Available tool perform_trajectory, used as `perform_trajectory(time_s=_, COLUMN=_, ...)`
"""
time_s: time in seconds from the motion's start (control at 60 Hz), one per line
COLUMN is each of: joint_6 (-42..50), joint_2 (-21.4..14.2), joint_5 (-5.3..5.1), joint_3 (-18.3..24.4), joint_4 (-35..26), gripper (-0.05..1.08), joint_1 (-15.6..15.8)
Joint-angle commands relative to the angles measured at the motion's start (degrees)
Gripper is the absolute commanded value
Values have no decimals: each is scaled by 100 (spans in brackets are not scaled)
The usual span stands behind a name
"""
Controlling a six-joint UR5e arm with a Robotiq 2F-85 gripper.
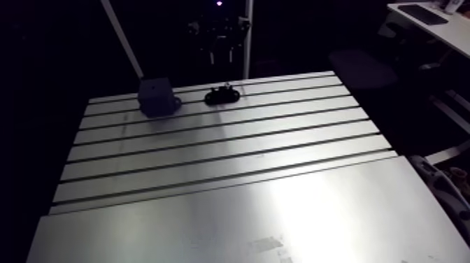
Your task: Pick up the M10 bolt and insert it into the hole until fully seated.
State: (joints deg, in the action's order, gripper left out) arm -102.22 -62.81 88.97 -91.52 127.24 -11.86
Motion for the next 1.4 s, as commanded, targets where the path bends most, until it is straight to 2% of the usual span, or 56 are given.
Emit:
perform_trajectory(time_s=0.017, joint_6=-92, joint_2=46, joint_5=-6, joint_3=-36, joint_4=52, gripper=54, joint_1=-26)
perform_trajectory(time_s=0.433, joint_6=-158, joint_2=142, joint_5=-7, joint_3=-45, joint_4=62, gripper=58, joint_1=-63)
perform_trajectory(time_s=1.4, joint_6=-197, joint_2=248, joint_5=-15, joint_3=-195, joint_4=87, gripper=58, joint_1=-115)
